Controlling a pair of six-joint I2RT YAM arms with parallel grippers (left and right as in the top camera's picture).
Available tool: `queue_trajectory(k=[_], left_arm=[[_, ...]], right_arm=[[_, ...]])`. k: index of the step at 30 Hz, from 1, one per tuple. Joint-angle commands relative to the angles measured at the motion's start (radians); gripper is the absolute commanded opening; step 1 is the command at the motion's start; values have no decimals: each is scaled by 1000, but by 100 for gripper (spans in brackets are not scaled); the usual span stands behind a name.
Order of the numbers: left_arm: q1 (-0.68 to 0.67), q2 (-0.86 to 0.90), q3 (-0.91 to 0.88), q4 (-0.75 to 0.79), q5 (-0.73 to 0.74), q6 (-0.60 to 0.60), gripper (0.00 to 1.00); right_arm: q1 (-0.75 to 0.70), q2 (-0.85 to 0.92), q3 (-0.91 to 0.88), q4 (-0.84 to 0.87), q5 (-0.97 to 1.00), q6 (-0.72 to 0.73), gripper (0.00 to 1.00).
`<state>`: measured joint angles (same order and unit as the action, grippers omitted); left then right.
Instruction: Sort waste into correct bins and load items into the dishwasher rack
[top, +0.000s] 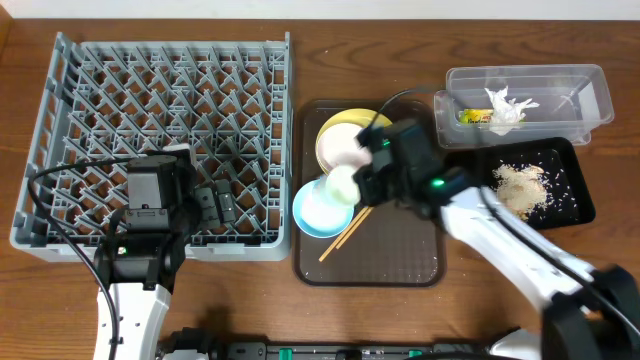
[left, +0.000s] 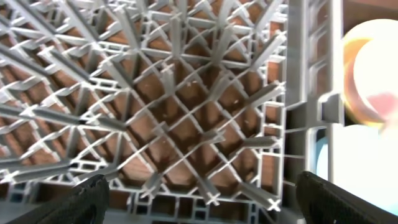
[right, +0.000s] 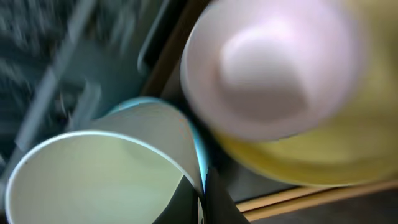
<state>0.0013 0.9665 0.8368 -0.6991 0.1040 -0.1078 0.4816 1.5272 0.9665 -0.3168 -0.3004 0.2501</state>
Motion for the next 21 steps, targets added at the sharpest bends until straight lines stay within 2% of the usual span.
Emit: queue_trajectory(k=[1,7,13,17,21], left_arm=[[-5,0,24,25,115,-10,97],[-5,57,24,140,454,-118,97],[-15,188,24,308,836,-274,97],[-49,274,24,463,1019,-382,97],[-102,338,24,653,1132,-525,97]], right_arm=[[-90,-85,23,12,-23,97,1],[-228,-93,23,34,-284,132,1],[-253,-58,23,117,-555,131,1],[-246,-38,23,206,-700,132,1],[-243,-19,23,278,-772,162,1]])
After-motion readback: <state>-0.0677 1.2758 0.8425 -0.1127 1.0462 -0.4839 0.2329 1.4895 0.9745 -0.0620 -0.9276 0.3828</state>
